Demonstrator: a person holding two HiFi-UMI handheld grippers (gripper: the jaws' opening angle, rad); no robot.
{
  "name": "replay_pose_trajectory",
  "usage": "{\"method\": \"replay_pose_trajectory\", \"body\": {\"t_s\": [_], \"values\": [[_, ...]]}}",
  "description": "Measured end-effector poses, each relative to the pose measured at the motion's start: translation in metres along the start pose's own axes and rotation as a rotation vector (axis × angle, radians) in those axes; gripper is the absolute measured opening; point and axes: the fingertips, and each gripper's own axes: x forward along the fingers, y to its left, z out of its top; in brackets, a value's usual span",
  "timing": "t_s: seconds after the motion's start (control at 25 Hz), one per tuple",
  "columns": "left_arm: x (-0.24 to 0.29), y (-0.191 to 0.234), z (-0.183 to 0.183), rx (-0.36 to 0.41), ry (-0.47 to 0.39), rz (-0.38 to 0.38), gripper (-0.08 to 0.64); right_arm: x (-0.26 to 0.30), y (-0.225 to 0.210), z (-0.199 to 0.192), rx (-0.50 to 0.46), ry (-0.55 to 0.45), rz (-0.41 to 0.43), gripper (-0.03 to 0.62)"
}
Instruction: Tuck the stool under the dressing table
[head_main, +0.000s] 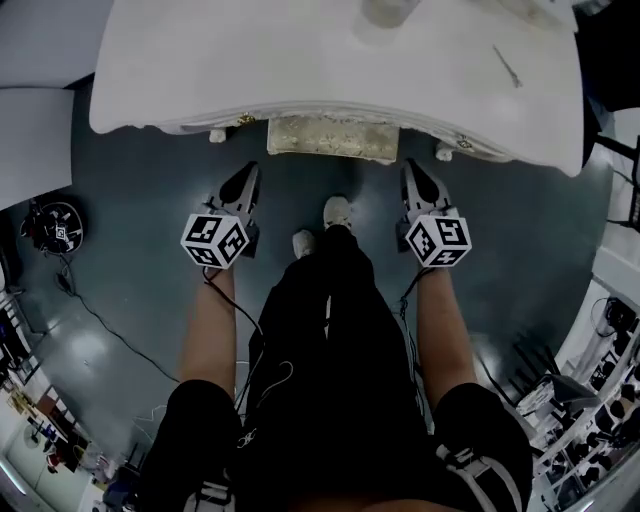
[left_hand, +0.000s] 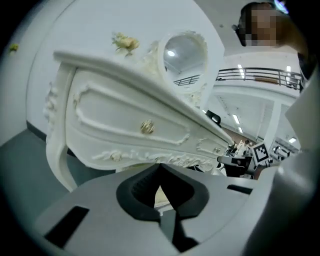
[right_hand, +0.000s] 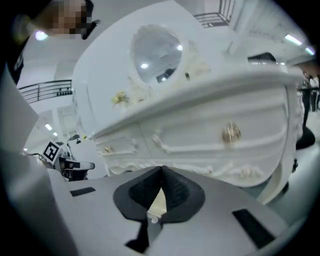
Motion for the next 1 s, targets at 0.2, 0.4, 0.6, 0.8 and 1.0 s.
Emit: {"method": "replay_pose_trajectory", "body": {"t_s": [0.2,0.4,0.6,0.8,1.0], "values": [[-0.085,-0.095,0.099,0.151,-0.072,0.005,0.017,-0.086,0.083,0.111,-0.099,-0.123,0.003,0.015],[-0.152,-0.153,0.198,0.223,-0.179,0.034,0.017,-0.144,0.146,0.218,-0.096,-0.286,-0.016,0.015],[-0.225,-0.235,0.283,0.324,-0.289,0.057,0.017,-0.233,0.198,0.316,-0.198,-0.437,-0.011,0.015],[-0.259,-0.258,0.329,0.382,-0.362,0.08,0.017,-0.254,0.222,0.358,-0.24,-0.495,-0.006,0.014],[-0.285,-0.296,0.351,0.448,-0.396,0.098,0.017,-0.292,0.228,0.382,-0.256,-0.533,-0.008,0.015]]}}
